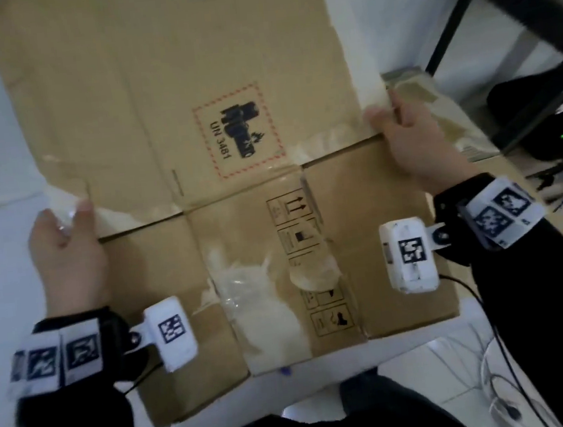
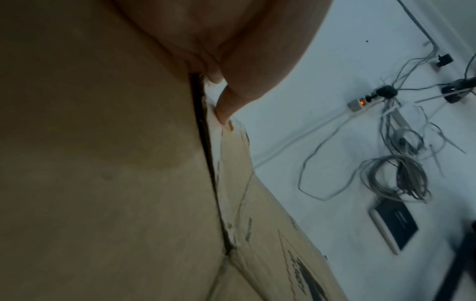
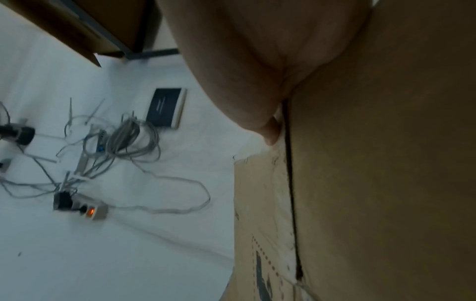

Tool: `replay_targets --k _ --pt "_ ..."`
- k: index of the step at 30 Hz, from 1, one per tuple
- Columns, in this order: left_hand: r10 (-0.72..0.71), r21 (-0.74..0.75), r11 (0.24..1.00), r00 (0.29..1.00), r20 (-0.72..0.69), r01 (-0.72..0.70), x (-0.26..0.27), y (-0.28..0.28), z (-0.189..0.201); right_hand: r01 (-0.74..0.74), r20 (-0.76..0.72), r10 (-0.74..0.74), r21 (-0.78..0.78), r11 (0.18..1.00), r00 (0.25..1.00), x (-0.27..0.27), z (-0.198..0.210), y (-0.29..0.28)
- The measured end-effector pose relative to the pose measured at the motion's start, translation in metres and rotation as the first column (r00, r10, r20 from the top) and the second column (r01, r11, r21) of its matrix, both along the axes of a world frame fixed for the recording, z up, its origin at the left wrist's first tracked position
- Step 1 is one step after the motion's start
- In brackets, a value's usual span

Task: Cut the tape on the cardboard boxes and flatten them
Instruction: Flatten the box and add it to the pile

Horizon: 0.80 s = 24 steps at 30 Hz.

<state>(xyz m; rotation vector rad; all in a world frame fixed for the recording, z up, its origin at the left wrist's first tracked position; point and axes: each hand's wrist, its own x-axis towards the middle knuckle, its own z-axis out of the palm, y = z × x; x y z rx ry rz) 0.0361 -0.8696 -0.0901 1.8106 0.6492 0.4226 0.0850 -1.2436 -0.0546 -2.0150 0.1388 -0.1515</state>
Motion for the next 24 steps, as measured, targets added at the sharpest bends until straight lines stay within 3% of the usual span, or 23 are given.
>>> replay_targets --k 4,11,16,20,22,24 --pt "-0.154 -0.004 0.988 0.985 0.074 0.154 0.028 -0.112 0.010 0.087 -0.006 -0.088 -0.084 0.993 0.996 0.015 0.013 -0.116" --pt "-0.297 -0.028 0.955 0.952 -0.072 0.296 0.090 -0.269 -0.030 0.246 -0.101 -0.278 -0.251 0.936 0.955 0.040 -0.020 -0.270" --pt "-0.236 0.000 0.970 0.945 -0.226 0.243 0.100 -0.321 -0.066 0.296 -0.119 -0.380 -0.433 0.851 0.917 0.049 -0.068 -0.289" --pt "-0.193 -0.002 0.980 0.946 -0.261 0.199 0.098 -0.332 -0.089 0.247 -0.128 -0.345 -0.479 0.842 0.930 0.051 -0.108 -0.272" --pt "-0.252 0.064 0.955 0.903 -0.348 0.291 0.094 -0.333 -0.098 0.175 -0.234 -0.349 -0.545 0.820 0.907 0.049 -0.121 -0.261" --pt "-0.329 0.165 0.866 0.786 -0.523 0.472 0.091 -0.336 -0.104 0.106 -0.363 -0.376 -0.584 0.805 0.853 0.041 -0.129 -0.244"
